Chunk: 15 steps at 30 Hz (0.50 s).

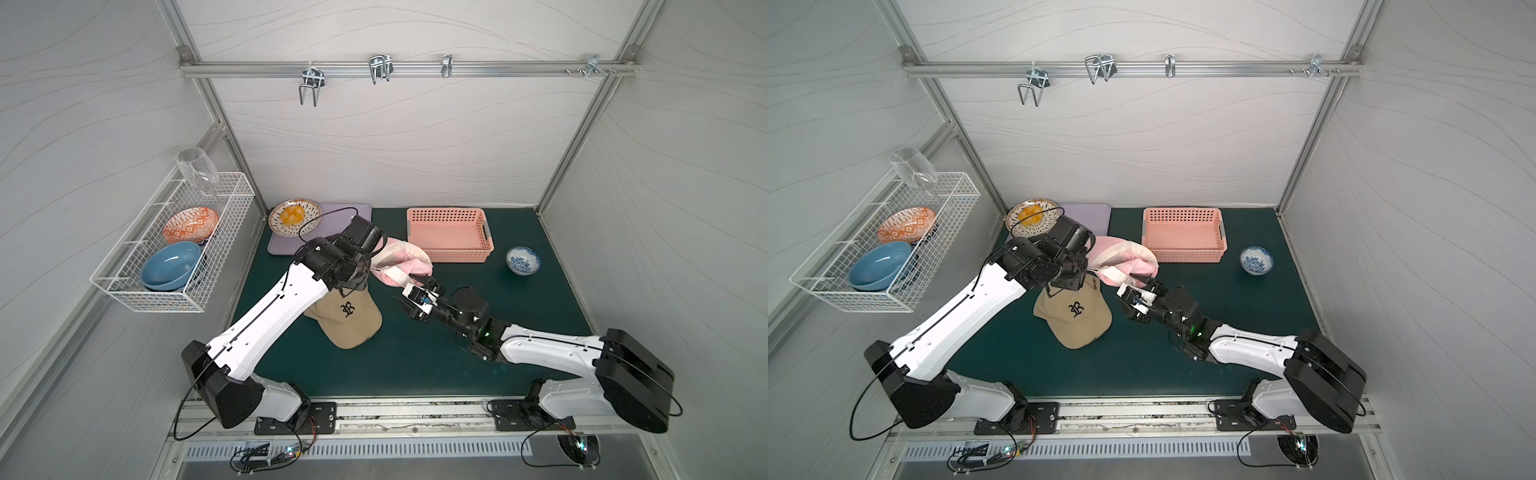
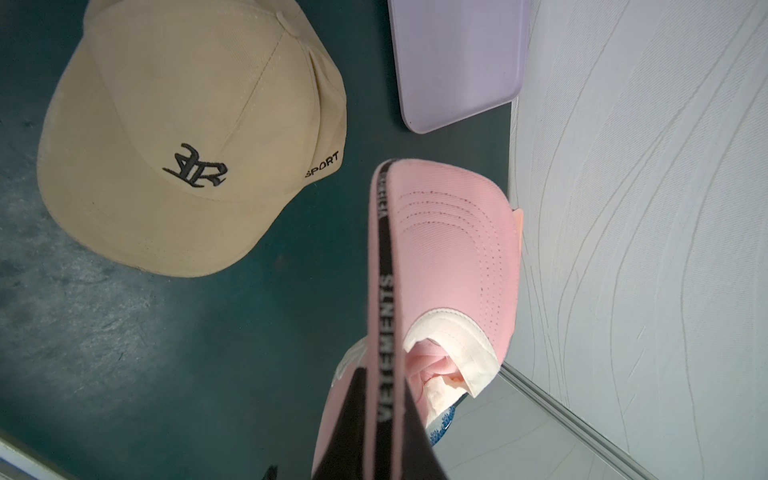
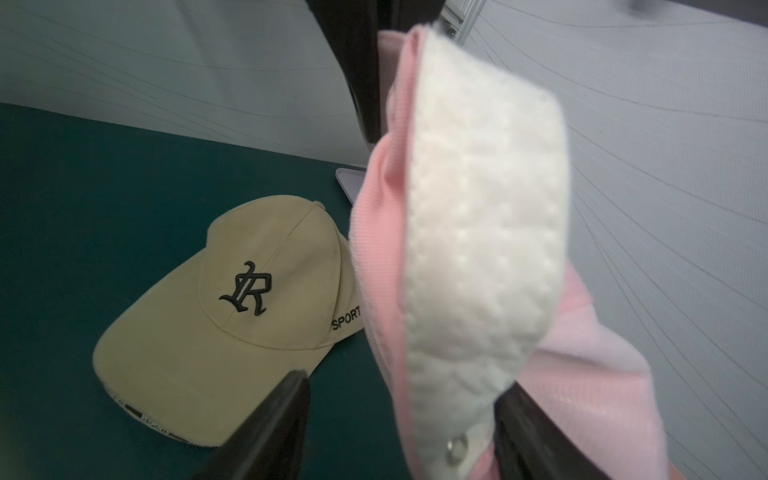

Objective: Turn the baseball cap inside out
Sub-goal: Turn over the baseball cap.

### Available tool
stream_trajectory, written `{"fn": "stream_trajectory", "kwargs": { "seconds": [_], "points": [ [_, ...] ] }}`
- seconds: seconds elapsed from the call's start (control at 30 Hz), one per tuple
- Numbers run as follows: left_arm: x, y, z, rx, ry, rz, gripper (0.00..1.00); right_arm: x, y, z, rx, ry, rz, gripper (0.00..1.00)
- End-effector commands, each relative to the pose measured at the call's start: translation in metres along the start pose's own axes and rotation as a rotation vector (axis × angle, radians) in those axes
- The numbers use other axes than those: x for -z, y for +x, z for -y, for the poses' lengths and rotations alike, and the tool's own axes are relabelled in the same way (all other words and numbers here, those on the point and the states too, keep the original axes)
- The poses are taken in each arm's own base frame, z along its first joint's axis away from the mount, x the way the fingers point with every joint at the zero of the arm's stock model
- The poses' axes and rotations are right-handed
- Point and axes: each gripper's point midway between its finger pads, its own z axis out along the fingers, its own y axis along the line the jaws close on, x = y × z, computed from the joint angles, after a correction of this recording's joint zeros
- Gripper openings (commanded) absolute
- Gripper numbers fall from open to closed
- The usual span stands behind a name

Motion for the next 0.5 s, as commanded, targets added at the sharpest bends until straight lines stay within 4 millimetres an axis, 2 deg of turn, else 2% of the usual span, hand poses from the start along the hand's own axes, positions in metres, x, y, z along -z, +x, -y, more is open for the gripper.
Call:
{"fn": "stream_trajectory", "kwargs": {
  "seconds": [0.0,0.2,0.33,0.47],
  "points": [
    [0.012,0.013,0.014,0.049,0.081,-0.087,0.0,-0.007,-0.012,0.02,0.056,0.125,0.025,0.61],
    [0.018,-0.005,0.016,0.016,0.118,0.0,0.0,0.0,-0.017,0.021,0.061,0.094,-0.004,0.38],
    [0.019,-0.016,0.022,-0.046,0.14,0.07,0.0,0.015,-0.029,0.012,0.041,0.0,-0.004,0.35],
    [0.014,-0.014,0.025,-0.098,0.139,0.084,0.0,0.026,-0.036,-0.002,0.025,-0.12,-0.01,0.35]
  ]
}}
